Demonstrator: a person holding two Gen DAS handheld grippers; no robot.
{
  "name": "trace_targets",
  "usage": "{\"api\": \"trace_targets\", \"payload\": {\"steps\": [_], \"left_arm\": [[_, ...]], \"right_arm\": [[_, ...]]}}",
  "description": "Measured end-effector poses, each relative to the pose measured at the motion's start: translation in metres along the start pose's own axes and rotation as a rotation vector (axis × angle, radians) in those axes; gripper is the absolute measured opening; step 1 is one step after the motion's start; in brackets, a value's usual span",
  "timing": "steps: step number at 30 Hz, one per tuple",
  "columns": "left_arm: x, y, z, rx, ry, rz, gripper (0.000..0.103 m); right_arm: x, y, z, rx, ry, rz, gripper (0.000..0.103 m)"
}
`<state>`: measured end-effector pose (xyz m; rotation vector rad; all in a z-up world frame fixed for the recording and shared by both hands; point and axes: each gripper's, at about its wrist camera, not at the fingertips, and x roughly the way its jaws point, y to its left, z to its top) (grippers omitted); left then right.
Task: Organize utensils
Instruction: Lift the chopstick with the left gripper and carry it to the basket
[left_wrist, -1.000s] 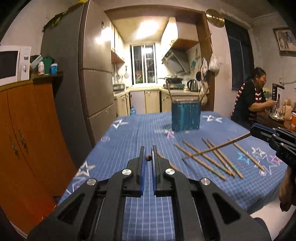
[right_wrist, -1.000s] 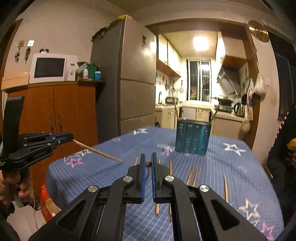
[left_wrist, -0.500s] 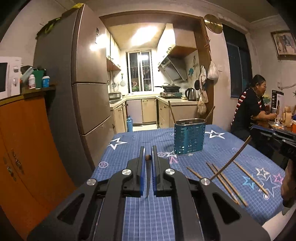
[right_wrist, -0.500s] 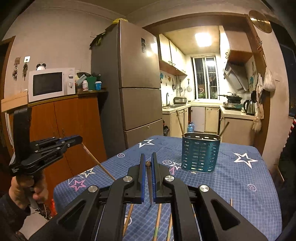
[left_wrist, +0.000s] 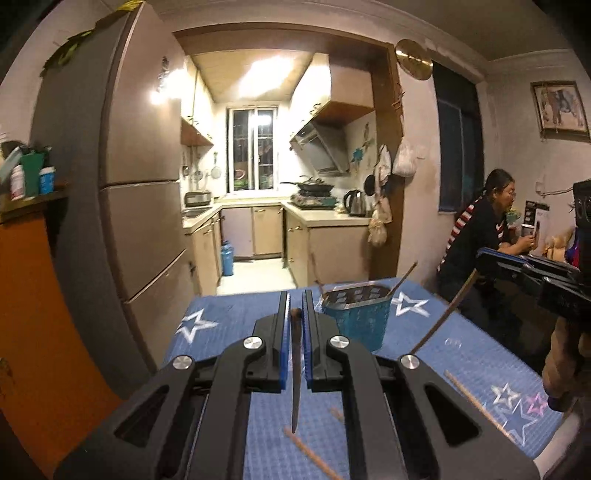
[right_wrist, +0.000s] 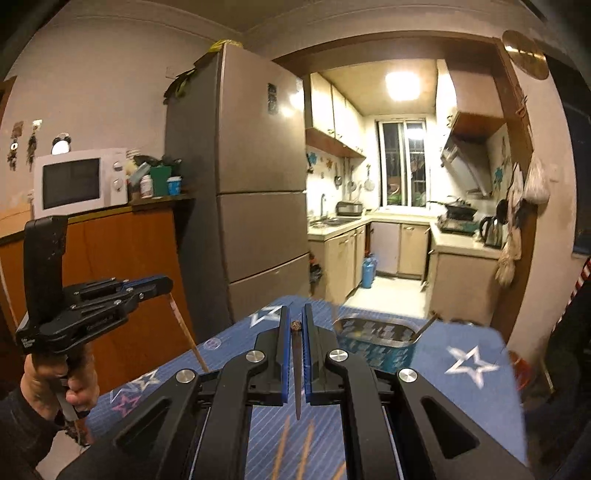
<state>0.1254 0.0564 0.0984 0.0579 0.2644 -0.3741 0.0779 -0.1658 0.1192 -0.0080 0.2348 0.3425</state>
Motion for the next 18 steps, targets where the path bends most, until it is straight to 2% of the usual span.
{"api": "trace_targets", "payload": {"steps": [5, 11, 18], "left_arm": [[0.03, -0.009, 0.042, -0.021, -0.025, -0.055, 0.005], [0.062, -0.035, 0.091, 0.0, -0.079, -0.1, 0.005], [0.109, -0.057, 0.119, -0.011, -0.089, -0.118, 0.005]], "right_arm": [[0.011, -0.032, 0.044, -0.011, -0.023, -0.065, 0.007], [0.03, -0.068, 0.09, -0.013, -0.045, -0.134, 0.007], [0.073, -0.099, 0.115, -0.016, -0.025, -0.179, 0.007]]}}
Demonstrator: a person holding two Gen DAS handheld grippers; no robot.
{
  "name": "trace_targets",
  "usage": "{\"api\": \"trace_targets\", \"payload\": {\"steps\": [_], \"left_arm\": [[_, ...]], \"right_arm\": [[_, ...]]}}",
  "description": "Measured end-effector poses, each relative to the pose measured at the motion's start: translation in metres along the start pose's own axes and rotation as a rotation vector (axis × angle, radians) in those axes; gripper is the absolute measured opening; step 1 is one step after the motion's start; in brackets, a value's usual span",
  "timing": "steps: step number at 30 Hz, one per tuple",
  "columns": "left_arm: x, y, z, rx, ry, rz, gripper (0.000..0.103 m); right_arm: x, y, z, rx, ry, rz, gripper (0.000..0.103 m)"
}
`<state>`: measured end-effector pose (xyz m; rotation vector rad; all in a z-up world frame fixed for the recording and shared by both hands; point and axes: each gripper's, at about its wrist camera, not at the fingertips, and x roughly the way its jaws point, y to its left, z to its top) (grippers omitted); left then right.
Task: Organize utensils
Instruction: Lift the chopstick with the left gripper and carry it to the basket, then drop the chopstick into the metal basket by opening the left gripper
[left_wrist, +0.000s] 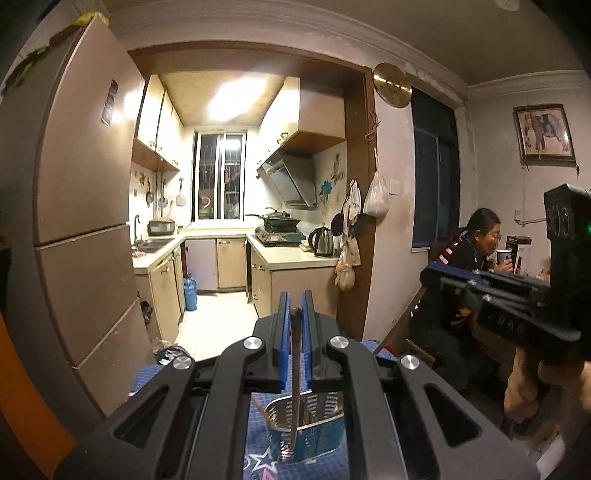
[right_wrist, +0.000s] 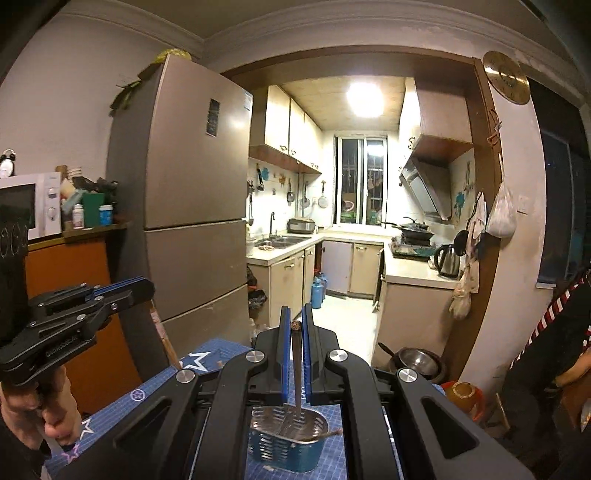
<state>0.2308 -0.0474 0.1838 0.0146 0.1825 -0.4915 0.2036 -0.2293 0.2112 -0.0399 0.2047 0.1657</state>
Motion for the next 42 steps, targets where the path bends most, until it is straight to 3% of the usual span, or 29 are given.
{"api": "trace_targets", "payload": {"steps": [13, 24, 29, 34, 42], "left_arm": [[0.079, 0.007, -0.033, -0.047, 0.075, 0.001, 0.005], [0.071, -0.006, 0.009, -0.014, 0.003, 0.01, 0.005], [0.079, -0.004, 0.012, -0.023, -0.005, 0.025, 0.005], [0.094, 0.001, -0.005, -0.035, 0.042, 0.025, 0.005], [0.136, 0.01, -0.067, -0.037, 0.187, 0.046, 0.005]], "right_arm": [[0.064, -0.017, -0.053, 0.02, 0.108, -0.005, 0.007], [0.064, -0.024, -0.037, 0.034, 0.063, 0.016, 0.007], [0.067, -0.023, -0.035, 0.024, 0.071, 0.015, 0.007], [0.077, -0.026, -0.048, 0.039, 0.103, 0.017, 0.007], [0.102, -0.03, -0.09, 0.081, 0.199, 0.034, 0.007]]}}
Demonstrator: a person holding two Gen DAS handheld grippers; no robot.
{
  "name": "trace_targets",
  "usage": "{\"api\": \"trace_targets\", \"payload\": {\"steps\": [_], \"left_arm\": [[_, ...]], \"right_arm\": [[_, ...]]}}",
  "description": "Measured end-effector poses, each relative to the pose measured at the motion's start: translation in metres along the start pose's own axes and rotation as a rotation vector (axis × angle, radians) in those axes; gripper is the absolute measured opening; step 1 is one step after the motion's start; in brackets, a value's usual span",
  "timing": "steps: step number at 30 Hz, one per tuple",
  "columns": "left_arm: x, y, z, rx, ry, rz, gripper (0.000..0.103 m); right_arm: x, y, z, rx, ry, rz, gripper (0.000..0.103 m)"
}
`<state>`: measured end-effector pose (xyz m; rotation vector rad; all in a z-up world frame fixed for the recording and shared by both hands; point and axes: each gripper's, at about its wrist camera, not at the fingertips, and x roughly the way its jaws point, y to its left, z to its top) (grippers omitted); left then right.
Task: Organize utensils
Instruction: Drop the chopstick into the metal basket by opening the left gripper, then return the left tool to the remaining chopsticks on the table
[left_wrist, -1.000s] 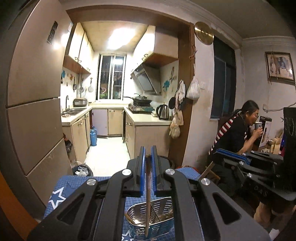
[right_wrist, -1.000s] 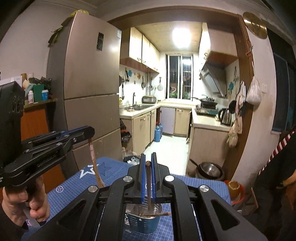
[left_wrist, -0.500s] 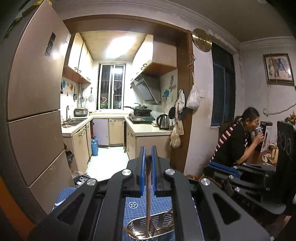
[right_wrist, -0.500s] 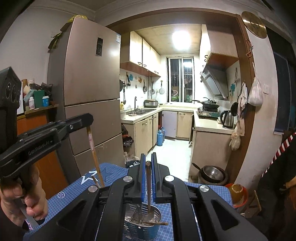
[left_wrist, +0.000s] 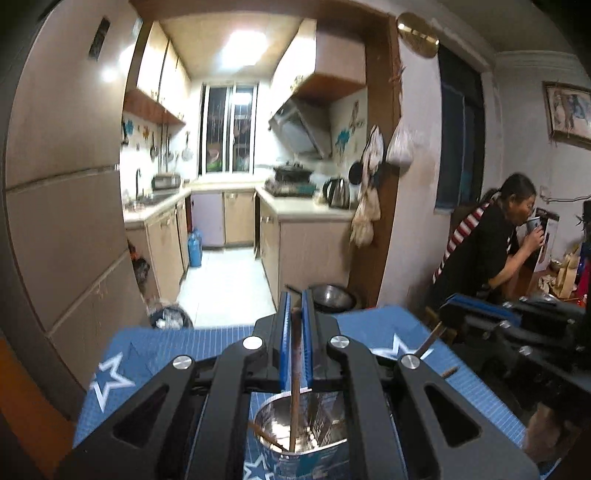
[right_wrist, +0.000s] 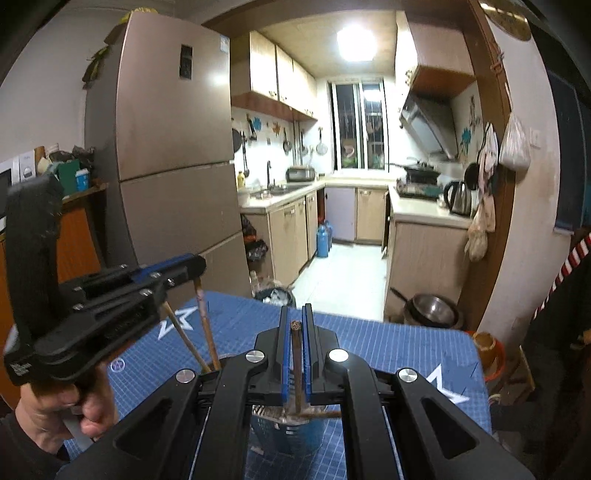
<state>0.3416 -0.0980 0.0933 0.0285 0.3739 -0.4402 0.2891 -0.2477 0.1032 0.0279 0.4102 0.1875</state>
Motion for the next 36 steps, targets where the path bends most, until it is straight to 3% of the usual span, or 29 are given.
{"api": "trace_targets", "payload": {"steps": [9, 11, 12, 13, 14, 15, 21, 23, 26, 29, 33, 36], "left_arm": [[0.018, 0.011, -0.032, 0.0, 0.079, 0.013, 0.009], [0.016, 0.012, -0.033, 0.001, 0.078, 0.025, 0.032], [0.014, 0.013, -0.034, 0.003, 0.073, 0.033, 0.039], [0.011, 0.013, -0.033, 0.004, 0.066, 0.04, 0.044], [0.006, 0.014, -0.033, 0.004, 0.062, 0.043, 0.045], [0.005, 0.011, -0.032, 0.002, 0.061, 0.043, 0.045], [-0.056, 0.011, -0.038, 0.0, 0.019, 0.036, 0.045], [-0.094, 0.011, -0.051, 0.01, -0.008, 0.034, 0.055], [-0.153, 0.013, -0.085, 0.032, -0.023, 0.058, 0.057], [-0.202, 0.018, -0.132, 0.031, 0.012, 0.087, 0.057], [-0.243, 0.016, -0.203, 0.018, 0.11, 0.107, 0.057], [-0.257, 0.012, -0.257, -0.019, 0.194, 0.129, 0.057]], "right_arm": [[0.016, -0.001, -0.022, 0.008, 0.047, 0.018, 0.007], [0.014, 0.0, -0.022, 0.009, 0.048, 0.017, 0.009], [0.012, 0.002, -0.022, 0.006, 0.045, 0.016, 0.013], [0.01, 0.002, -0.021, 0.005, 0.038, 0.014, 0.025], [0.006, 0.002, -0.02, 0.004, 0.025, 0.011, 0.037], [-0.001, 0.004, -0.019, 0.003, 0.007, 0.007, 0.039], [-0.058, 0.016, -0.02, -0.018, -0.082, -0.004, 0.041], [-0.1, 0.026, -0.032, -0.03, -0.133, 0.008, 0.041], [-0.156, 0.043, -0.064, -0.053, -0.188, 0.022, 0.041], [-0.203, 0.064, -0.116, -0.08, -0.196, 0.031, 0.041], [-0.233, 0.085, -0.194, -0.079, -0.126, 0.023, 0.04], [-0.236, 0.091, -0.247, -0.023, -0.028, 0.038, 0.031]]}}
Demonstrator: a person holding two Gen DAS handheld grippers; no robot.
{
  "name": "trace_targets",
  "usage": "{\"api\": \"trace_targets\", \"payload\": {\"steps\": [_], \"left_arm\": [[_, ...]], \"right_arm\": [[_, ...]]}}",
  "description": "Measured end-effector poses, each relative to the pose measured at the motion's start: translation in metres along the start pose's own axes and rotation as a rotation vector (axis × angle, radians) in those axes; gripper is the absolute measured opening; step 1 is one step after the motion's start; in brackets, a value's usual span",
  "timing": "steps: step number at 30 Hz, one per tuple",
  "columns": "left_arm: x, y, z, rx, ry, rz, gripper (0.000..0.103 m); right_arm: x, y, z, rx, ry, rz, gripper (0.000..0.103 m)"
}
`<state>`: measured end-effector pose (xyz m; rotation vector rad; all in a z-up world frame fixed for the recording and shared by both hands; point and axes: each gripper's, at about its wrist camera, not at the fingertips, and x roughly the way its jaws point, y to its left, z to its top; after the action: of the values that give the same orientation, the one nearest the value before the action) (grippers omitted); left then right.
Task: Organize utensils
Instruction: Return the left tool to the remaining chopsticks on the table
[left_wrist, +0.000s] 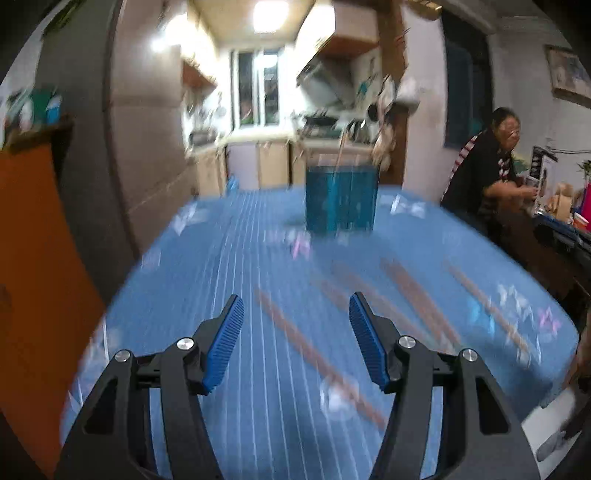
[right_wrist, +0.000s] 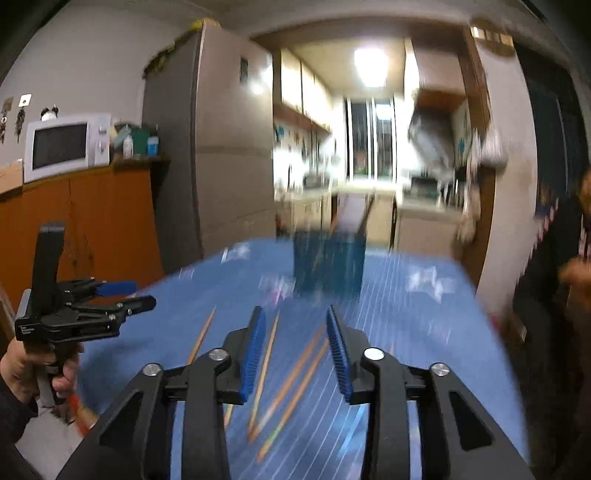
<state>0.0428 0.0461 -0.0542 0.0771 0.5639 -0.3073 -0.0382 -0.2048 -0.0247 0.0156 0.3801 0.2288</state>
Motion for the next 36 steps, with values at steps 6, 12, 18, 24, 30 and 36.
{"api": "trace_targets", "payload": {"steps": [6, 12, 18, 24, 30, 36], "left_arm": [[0.005, -0.015, -0.049, -0.016, 0.069, 0.01, 0.057], [0.01, -0.031, -0.057, -0.014, 0.062, -0.013, 0.057], [0.021, -0.047, -0.065, 0.014, 0.091, -0.026, 0.057], [0.029, -0.058, -0.073, 0.028, 0.11, -0.022, 0.057], [0.033, -0.061, -0.076, 0.032, 0.103, -0.007, 0.055], [0.032, -0.063, -0.078, 0.036, 0.089, 0.007, 0.032]], "right_arm": [[0.008, 0.023, -0.073, 0.076, 0.138, 0.0, 0.029], [0.023, 0.04, -0.103, 0.077, 0.188, -0.008, 0.029], [0.034, 0.036, -0.108, 0.1, 0.196, -0.04, 0.029], [0.043, 0.035, -0.105, 0.084, 0.203, -0.045, 0.029], [0.048, 0.036, -0.105, 0.077, 0.205, -0.067, 0.029], [0.051, 0.042, -0.106, 0.062, 0.207, -0.083, 0.015]]}}
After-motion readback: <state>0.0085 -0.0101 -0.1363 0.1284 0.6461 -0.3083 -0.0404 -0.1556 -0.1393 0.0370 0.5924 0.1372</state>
